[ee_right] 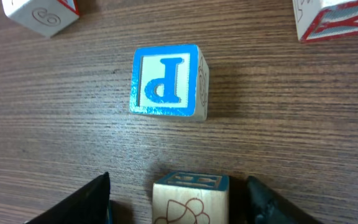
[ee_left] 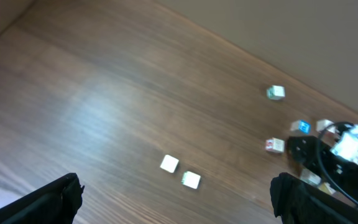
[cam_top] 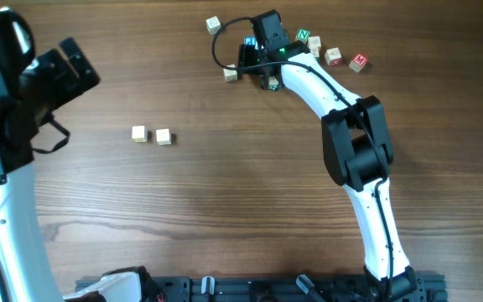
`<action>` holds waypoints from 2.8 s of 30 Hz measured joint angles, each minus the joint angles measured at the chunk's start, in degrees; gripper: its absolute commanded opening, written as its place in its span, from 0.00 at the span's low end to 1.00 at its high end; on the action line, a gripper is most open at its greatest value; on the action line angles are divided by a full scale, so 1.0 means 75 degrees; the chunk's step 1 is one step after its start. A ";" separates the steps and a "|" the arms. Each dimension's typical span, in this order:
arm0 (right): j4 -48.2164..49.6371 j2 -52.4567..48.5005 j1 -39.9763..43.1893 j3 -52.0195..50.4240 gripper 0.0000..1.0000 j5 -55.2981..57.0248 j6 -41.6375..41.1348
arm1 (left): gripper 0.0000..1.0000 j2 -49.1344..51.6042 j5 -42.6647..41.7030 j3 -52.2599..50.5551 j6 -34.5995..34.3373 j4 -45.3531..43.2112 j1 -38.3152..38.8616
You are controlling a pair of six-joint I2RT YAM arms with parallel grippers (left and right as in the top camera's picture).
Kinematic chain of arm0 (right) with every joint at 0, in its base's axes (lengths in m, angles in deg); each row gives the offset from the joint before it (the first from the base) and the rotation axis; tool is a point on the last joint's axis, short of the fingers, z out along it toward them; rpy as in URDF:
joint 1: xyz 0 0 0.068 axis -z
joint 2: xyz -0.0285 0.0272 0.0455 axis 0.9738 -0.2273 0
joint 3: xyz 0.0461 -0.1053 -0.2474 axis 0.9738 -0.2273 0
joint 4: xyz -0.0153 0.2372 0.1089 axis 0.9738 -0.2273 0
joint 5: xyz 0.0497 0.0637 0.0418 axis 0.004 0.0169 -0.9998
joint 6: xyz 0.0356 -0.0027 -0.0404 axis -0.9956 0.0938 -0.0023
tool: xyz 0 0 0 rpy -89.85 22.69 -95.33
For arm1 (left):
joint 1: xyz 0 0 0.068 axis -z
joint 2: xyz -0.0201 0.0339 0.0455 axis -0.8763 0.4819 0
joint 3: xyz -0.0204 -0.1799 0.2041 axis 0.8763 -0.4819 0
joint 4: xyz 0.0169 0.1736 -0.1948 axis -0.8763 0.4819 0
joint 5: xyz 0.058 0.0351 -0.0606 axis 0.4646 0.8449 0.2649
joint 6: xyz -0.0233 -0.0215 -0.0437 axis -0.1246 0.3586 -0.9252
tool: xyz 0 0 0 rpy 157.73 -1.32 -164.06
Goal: Form a horizontal line
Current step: 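Carry the block with the right gripper and place it right of the pair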
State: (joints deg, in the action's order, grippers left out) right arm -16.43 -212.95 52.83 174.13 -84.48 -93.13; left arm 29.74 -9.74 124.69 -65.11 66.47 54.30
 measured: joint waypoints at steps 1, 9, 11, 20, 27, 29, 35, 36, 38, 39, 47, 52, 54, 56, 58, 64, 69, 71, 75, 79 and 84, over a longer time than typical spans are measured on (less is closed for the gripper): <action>-0.0017 0.0000 -0.0006 0.0000 0.50 0.0050 0.0038 | 1.00 0.0000 0.0000 0.0000 -0.0020 0.0047 -0.0119; -0.0286 0.0000 -0.0006 0.0029 0.21 0.0606 0.0274 | 1.00 0.0000 0.0015 -0.0009 -0.0134 0.0076 -0.0434; -0.0460 0.0000 -0.0006 0.0096 0.18 0.0635 0.0297 | 1.00 0.0000 -0.0073 -0.0146 -0.0195 0.0067 -0.0810; -0.2973 0.1233 -0.0137 0.0300 0.10 0.0012 0.0289 | 1.00 0.0073 -0.1309 -0.3249 0.0679 -0.1501 -0.2949; -0.3882 0.1387 -0.1183 0.0356 0.10 -0.0251 -0.0041 | 0.04 0.0565 -0.1848 -0.4835 0.1221 -0.2967 -0.2949; -0.3908 0.1387 -0.1489 0.0356 0.10 -0.0306 -0.0373 | 0.04 0.0982 -0.2372 -0.4852 0.1244 -0.3177 -0.2987; -0.3905 0.1387 -0.1574 0.0341 0.10 -0.0364 -0.1320 | 0.04 0.2407 -0.4156 -0.4873 0.1818 -0.3293 -0.3797; -0.3905 0.1387 -0.1577 0.0338 0.10 -0.0367 -0.1381 | 0.04 0.2623 -0.4526 -0.4876 0.2075 -0.3217 -0.4077; -0.3885 0.1381 -0.1614 0.0335 0.10 -0.0382 -0.1515 | 0.04 0.3057 -0.5062 -0.4878 0.2722 -0.3127 -0.4631; -0.3835 0.1373 -0.1641 0.0335 0.10 -0.0382 -0.1542 | 0.04 0.3217 -0.5272 -0.4878 0.3019 -0.3066 -0.4785; -0.3576 0.0863 -0.1862 0.0291 0.10 -0.0385 -0.1929 | 0.04 0.4587 -0.6376 -0.4887 0.4412 -0.3835 -0.4264; -0.2783 0.0539 -0.1955 0.0254 0.12 -0.0353 -0.2078 | 0.04 0.4954 -0.6508 -0.4908 0.4485 -0.4730 -0.3707; -0.2757 0.0469 -0.2127 0.0248 0.13 -0.0283 -0.2057 | 0.04 0.4954 -0.6531 -0.4908 0.4505 -0.4908 -0.3681; -0.2742 0.0420 -0.2299 0.0248 0.21 -0.0236 -0.2060 | 0.04 0.4954 -0.6534 -0.4908 0.4505 -0.5024 -0.3681; -0.2696 0.0370 -0.2468 0.0248 0.32 -0.0210 -0.2060 | 0.04 0.4954 -0.6537 -0.4908 0.4508 -0.5138 -0.3681; -0.2914 0.0364 -0.2652 0.0248 0.40 -0.0061 -0.2063 | 0.04 0.5050 -0.6560 -0.4908 0.4505 -0.5170 -0.3681; -0.3051 0.0364 -0.2637 0.0248 0.64 -0.0157 -0.2072 | 0.04 0.5432 -0.6557 -0.4908 0.4505 -0.5182 -0.3652; -0.3051 0.0364 -0.2637 0.0248 0.72 -0.0248 -0.2078 | 0.04 0.5464 -0.6560 -0.4908 0.4508 -0.5184 -0.3573; -0.3083 0.0393 -0.2602 0.0262 0.89 -0.0533 -0.1856 | 0.04 0.5464 -0.6560 -0.4911 0.4505 -0.5219 -0.3302; -0.3366 0.0743 -0.2544 0.0262 0.90 -0.0600 -0.1853 | 0.04 0.5464 -0.6560 -0.4911 0.4508 -0.5421 -0.3080; -0.4062 0.1381 -0.2168 0.0265 0.64 -0.0545 -0.1941 | 0.04 0.5464 -0.6362 -0.4911 0.4508 -0.5394 -0.3045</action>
State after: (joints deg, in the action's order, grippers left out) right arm -46.90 -202.59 36.57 176.12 -88.57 -107.69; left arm 70.72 -57.46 87.87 -31.29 26.01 31.46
